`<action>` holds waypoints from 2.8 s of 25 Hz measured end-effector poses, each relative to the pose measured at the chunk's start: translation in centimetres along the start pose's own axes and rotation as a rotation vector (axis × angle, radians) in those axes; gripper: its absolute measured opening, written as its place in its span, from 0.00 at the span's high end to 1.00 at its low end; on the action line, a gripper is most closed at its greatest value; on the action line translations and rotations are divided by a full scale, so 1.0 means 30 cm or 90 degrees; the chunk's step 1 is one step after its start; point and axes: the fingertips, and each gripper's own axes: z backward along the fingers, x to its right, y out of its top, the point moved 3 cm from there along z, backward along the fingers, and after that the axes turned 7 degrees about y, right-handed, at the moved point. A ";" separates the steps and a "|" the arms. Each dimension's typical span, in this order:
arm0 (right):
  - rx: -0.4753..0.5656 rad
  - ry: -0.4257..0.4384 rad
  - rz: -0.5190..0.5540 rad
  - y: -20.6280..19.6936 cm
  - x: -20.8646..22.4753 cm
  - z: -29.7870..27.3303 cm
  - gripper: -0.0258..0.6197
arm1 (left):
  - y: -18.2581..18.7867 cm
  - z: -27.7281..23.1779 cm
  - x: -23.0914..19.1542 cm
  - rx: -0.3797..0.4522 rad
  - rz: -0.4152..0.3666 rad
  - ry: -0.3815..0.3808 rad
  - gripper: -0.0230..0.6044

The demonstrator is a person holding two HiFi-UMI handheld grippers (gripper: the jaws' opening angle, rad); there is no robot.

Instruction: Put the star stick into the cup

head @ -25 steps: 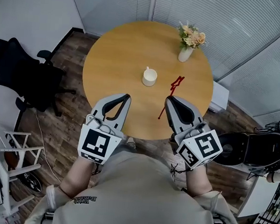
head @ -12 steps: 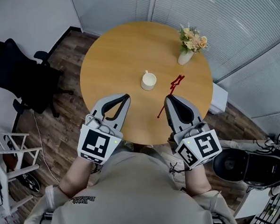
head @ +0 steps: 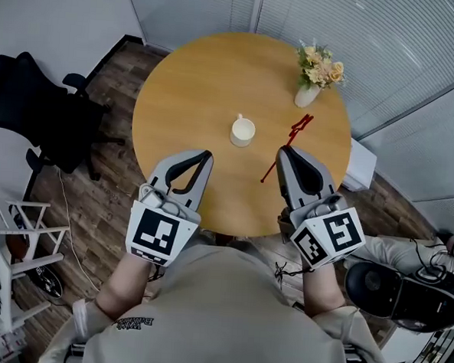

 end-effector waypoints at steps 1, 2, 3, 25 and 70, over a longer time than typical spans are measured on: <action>-0.002 0.002 -0.001 -0.001 0.008 -0.004 0.90 | 0.000 -0.004 -0.001 -0.002 0.000 0.002 0.93; -0.003 0.003 -0.002 -0.002 0.016 -0.008 0.90 | 0.001 -0.009 -0.002 -0.004 -0.001 0.004 0.93; -0.004 0.004 -0.003 -0.002 0.023 -0.011 0.90 | 0.002 -0.014 -0.003 -0.006 -0.001 0.006 0.93; 0.003 0.037 0.076 0.054 0.211 -0.316 0.90 | -0.012 -0.286 -0.121 -0.016 -0.038 0.032 0.93; -0.210 -0.054 -0.085 -0.834 0.510 -0.624 0.90 | -0.677 -0.628 -0.064 -0.257 0.124 -0.077 0.93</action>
